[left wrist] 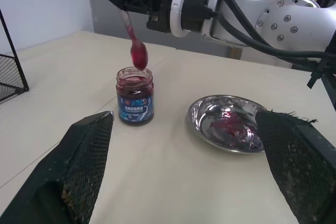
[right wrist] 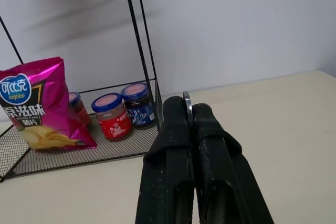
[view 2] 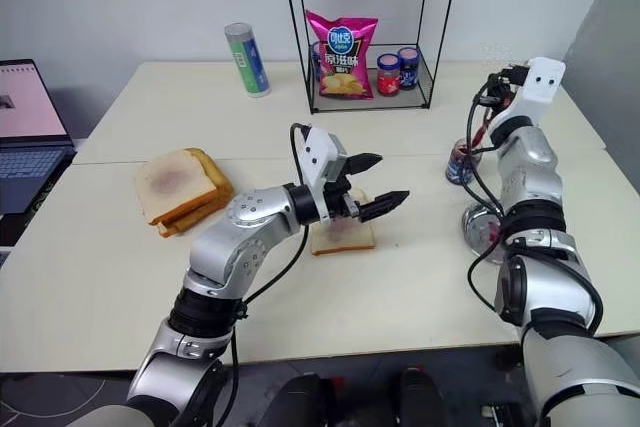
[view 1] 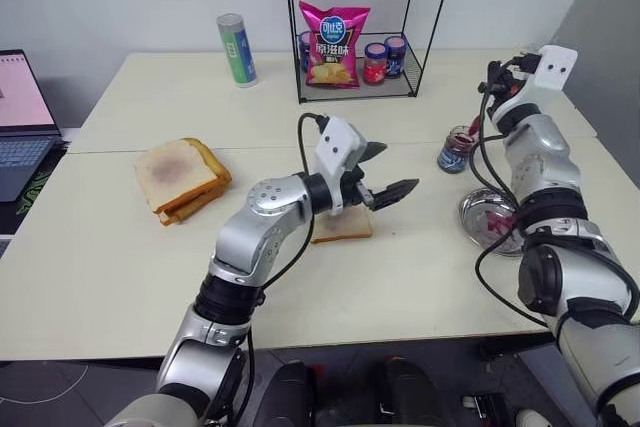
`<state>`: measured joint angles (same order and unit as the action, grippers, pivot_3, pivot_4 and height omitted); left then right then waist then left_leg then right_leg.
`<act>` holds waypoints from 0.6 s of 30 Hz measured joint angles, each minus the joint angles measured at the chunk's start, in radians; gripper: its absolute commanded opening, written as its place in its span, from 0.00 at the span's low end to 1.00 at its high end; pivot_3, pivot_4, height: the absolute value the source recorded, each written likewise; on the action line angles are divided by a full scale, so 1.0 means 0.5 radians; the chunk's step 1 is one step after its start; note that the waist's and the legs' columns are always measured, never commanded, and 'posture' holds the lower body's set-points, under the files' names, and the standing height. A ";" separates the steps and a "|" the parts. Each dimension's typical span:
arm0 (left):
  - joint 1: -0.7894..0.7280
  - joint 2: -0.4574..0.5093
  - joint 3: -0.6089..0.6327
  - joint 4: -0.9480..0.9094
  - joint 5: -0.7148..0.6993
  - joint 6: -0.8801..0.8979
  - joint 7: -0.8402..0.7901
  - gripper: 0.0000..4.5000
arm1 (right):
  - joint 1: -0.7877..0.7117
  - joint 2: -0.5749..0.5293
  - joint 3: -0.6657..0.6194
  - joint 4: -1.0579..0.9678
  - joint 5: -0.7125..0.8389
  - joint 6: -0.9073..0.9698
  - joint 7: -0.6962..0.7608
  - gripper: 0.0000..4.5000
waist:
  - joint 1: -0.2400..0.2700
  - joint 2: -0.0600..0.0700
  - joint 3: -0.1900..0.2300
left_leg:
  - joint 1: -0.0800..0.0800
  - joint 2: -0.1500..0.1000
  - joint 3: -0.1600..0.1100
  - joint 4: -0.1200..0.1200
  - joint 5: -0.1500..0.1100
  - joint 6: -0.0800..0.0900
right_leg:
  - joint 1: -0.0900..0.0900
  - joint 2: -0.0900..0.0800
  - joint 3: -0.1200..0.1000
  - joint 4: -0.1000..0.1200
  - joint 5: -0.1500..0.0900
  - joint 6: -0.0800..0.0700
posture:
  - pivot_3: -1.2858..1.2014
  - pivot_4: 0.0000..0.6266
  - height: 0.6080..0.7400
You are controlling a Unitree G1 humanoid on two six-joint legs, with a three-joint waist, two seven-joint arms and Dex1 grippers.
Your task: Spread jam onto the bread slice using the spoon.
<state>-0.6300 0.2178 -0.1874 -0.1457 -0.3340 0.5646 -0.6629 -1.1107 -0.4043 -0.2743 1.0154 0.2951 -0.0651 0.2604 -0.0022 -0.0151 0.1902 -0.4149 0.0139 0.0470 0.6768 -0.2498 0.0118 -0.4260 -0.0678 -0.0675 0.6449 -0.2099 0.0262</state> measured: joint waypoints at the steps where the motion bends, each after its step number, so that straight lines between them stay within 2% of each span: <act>1: 0.007 0.004 0.000 -0.017 0.000 0.003 0.003 1.00 | -0.004 0.002 0.000 0.030 -0.003 -0.028 0.001 0.02 | 0.000 0.000 0.000 | 0.000 0.000 0.000 0.000 0.000 0.000 | 0.000 0.000 0.000 0.000 0.000 0.000 | 0.52 0.24 1.00; 8: 0.020 0.041 0.001 -0.110 -0.009 0.087 0.042 1.00 | -0.006 0.053 0.023 0.278 -0.121 -0.222 -0.011 0.02 | -0.001 0.000 0.000 | 0.001 0.000 0.001 0.000 0.000 0.000 | 0.000 0.000 0.001 0.001 0.000 0.000 | 0.52 0.24 1.00; 18: 0.039 0.077 0.025 -0.177 -0.036 0.158 0.082 1.00 | -0.006 0.073 0.030 0.347 -0.197 -0.273 -0.021 0.02 | -0.001 0.000 0.000 | 0.001 0.000 0.001 0.000 0.000 0.000 | 0.000 0.000 0.001 0.001 0.000 0.000 | 0.52 0.24 1.00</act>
<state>-0.6103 0.2563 -0.1747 -0.2341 -0.3520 0.6436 -0.6219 -1.1139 -0.3677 -0.2595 1.1890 0.1964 -0.2016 0.2497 -0.0029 -0.0150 0.1903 -0.4145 0.0141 0.0477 0.6768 -0.2497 0.0116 -0.4260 -0.0679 -0.0669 0.6453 -0.2099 0.0261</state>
